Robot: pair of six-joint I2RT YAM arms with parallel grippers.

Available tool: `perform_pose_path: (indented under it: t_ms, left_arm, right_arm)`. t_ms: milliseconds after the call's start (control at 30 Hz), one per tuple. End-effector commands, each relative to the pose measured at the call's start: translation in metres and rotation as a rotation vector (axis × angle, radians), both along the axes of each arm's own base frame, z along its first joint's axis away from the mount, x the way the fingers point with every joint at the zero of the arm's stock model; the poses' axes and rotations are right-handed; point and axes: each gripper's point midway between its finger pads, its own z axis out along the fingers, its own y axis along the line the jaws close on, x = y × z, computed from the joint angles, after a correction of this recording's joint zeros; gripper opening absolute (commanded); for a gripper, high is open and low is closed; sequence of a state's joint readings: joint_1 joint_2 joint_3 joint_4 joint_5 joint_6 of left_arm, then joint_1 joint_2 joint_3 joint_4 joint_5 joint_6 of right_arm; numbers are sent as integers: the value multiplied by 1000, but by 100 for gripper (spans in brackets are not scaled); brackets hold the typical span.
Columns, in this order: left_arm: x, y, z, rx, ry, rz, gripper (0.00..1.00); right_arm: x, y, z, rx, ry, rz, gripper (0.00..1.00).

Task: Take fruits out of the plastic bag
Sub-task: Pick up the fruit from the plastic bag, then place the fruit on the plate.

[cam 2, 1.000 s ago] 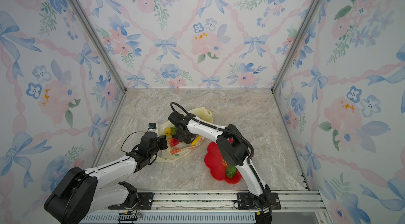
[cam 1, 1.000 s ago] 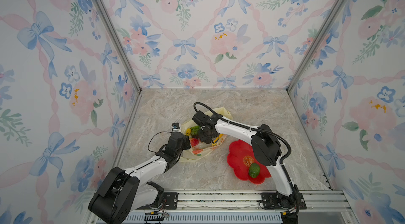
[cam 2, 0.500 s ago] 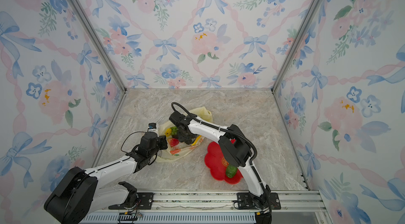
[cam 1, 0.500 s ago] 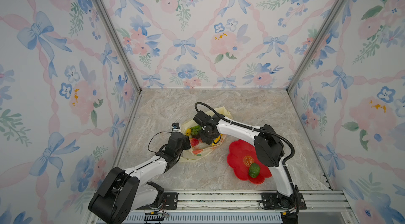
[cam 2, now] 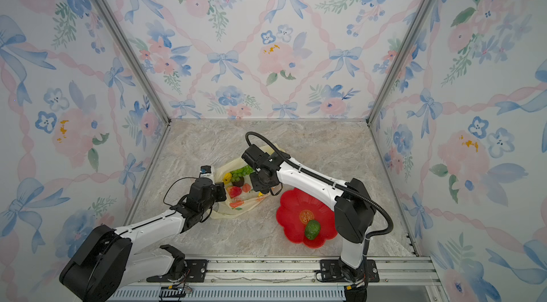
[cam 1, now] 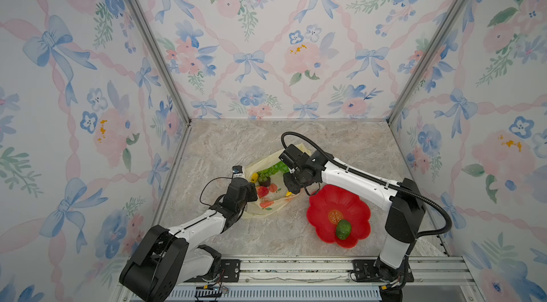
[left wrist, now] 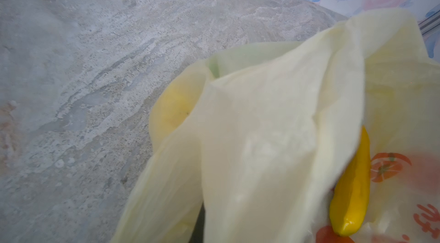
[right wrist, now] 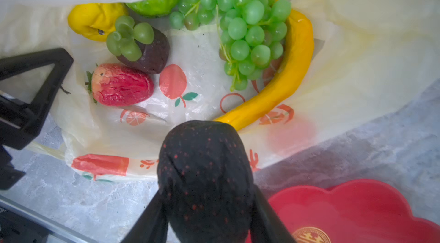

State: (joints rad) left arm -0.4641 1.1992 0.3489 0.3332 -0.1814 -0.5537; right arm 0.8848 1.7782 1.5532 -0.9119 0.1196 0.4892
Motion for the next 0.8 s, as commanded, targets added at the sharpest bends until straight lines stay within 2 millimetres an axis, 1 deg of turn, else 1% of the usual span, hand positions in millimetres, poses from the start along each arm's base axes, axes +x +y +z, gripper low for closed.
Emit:
perform_pose_path:
  t_ms: [0, 100, 133, 267, 400, 500, 567, 667, 767]
  left_arm:
    - [-1, 1, 0, -3, 8, 1, 7]
    - [-1, 2, -1, -2, 10, 1, 7]
    - [-1, 1, -1, -2, 10, 1, 7]
    - [-1, 2, -3, 3, 15, 4, 7]
    - [-1, 2, -4, 5, 20, 3, 7]
    - [-1, 2, -5, 5, 22, 2, 7]
    - [-1, 2, -6, 6, 24, 3, 7]
    - [-1, 1, -6, 7, 26, 1, 7]
    - [-1, 2, -7, 8, 28, 2, 7]
  right_arm:
    - [-17, -40, 1, -82, 47, -34, 43]
    - [-29, -63, 0, -115, 66, -60, 43]
    - [-34, -69, 4, -115, 67, -71, 43]
    - [-51, -91, 4, -140, 96, -102, 43]
    - [-70, -111, -2, -168, 135, -142, 43]
    - [-86, -120, -13, -170, 186, -163, 43]
    - [-95, -125, -21, -166, 223, -211, 43]
    - [-109, -130, -34, -174, 280, -239, 43]
    - [-122, -131, -44, -185, 335, -251, 43]
